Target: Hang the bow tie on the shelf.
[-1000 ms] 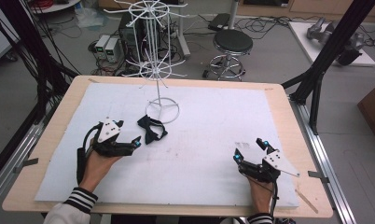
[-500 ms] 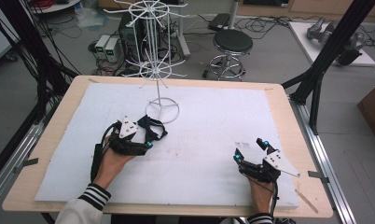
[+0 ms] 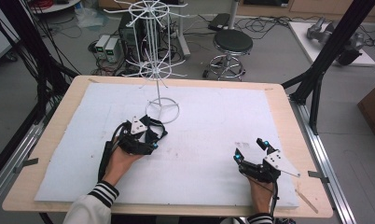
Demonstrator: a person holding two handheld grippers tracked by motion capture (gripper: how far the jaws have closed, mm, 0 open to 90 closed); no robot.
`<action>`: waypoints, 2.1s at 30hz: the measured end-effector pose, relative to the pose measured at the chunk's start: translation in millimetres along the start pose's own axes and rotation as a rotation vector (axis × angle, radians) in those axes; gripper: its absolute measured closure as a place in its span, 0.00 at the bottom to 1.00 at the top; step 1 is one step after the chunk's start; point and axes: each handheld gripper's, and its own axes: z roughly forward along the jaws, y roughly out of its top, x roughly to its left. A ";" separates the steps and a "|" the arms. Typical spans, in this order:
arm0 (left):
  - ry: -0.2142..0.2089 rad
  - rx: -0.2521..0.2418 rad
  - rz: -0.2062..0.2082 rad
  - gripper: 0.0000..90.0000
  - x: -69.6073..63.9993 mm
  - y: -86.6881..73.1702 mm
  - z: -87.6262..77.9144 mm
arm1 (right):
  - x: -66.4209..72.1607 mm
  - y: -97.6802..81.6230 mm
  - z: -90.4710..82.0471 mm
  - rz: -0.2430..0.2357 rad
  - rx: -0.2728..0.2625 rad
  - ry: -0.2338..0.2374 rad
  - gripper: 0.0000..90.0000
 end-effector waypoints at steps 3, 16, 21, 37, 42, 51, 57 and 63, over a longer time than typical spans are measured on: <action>0.004 0.014 0.008 0.25 -1.8 1.5 2.9 | 0.1 0.0 -0.1 0.004 0.000 0.000 0.09; 0.038 0.075 0.011 0.31 -5.9 0.6 16.5 | -0.5 -0.2 -0.3 0.005 -0.003 0.002 0.09; 0.045 0.083 0.006 0.33 -8.4 0.5 21.0 | -0.9 -0.2 -0.2 0.001 -0.006 0.000 0.09; 0.038 0.080 -0.014 0.64 -2.7 0.1 18.3 | -0.8 -0.2 -0.3 0.006 -0.009 -0.001 0.09; 0.026 0.068 0.007 0.82 -3.7 1.0 15.9 | -0.8 -0.3 -0.4 0.004 -0.008 0.000 0.09; 0.014 0.040 0.001 0.97 -1.4 1.4 9.5 | -0.5 -0.3 -0.6 0.011 -0.009 0.001 0.09; -0.004 -0.027 -0.016 0.97 0.8 2.8 -1.0 | -0.5 -0.3 -0.7 0.010 -0.009 0.001 0.09; -0.028 -0.117 -0.032 0.97 3.6 4.8 -17.3 | -0.5 -0.3 -0.6 0.008 -0.009 0.000 0.09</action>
